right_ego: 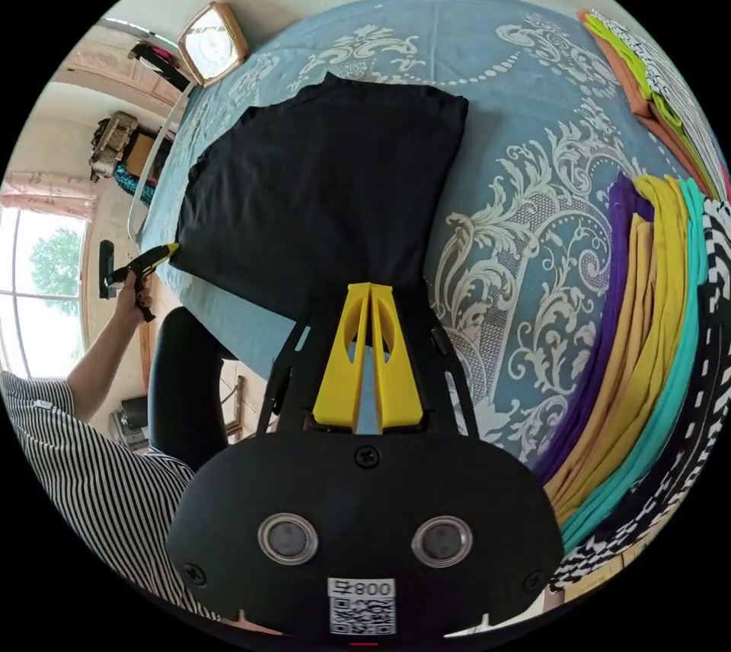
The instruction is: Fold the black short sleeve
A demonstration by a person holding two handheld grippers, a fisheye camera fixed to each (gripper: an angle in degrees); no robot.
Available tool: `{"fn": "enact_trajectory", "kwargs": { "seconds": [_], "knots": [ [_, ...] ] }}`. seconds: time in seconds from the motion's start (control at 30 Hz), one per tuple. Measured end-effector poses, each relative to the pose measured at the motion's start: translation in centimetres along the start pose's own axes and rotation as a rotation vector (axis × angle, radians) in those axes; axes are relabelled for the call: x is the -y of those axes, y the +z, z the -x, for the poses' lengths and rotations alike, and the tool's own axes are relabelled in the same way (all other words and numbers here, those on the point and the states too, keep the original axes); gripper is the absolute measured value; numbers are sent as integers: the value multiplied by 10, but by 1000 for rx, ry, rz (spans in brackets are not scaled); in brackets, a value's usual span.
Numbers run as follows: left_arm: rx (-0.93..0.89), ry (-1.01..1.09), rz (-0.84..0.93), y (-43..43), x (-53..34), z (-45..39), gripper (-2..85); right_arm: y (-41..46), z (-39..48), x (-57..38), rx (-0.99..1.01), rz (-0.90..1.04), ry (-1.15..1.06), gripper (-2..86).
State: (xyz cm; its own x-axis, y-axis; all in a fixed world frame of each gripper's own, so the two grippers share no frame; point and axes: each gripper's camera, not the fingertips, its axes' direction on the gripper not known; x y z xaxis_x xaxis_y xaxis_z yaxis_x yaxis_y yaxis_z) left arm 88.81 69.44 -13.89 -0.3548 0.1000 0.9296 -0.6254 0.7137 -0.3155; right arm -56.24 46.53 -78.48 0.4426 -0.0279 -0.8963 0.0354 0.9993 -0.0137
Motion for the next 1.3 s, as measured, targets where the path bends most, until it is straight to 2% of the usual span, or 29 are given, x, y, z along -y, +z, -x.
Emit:
{"fn": "enact_trajectory", "kwargs": {
  "seconds": [0.1, 0.17, 0.3, 0.4, 0.5, 0.63, 0.83, 0.93, 1.07, 1.3],
  "knots": [
    [11, 67, -40, -29, -2, -35, 2, -18, -3, -22, -49, -60, 2, 0],
    [6, 79, -33, -37, -4, -55, 2, -17, -15, -39, -8, -80, 42, 0],
    [55, 27, 132, -16, -1, -72, 2, 29, -41, -64, 9, 36, 106, 1],
    [20, -24, 82, -33, 0, -96, 2, 36, -51, -80, 43, 17, 132, 2],
    [16, 60, 62, -51, -1, -143, 5, 24, -58, -101, 47, -63, 152, 5],
    [-66, 204, 88, -53, -4, -224, 14, 28, -88, -135, 141, -139, 258, 16],
    [-169, 504, 217, -18, 0, -385, 36, 71, -113, -154, 283, -106, 314, 55],
    [-180, 678, 286, 4, -2, -477, 49, 93, -122, -157, 304, -81, 333, 43],
    [-148, 900, 345, 32, -14, -597, 61, 107, -133, -164, 359, -95, 337, 22],
    [-20, 1108, 361, 62, -38, -733, 75, 117, -141, -171, 528, -156, 314, 6]
  ]
}}
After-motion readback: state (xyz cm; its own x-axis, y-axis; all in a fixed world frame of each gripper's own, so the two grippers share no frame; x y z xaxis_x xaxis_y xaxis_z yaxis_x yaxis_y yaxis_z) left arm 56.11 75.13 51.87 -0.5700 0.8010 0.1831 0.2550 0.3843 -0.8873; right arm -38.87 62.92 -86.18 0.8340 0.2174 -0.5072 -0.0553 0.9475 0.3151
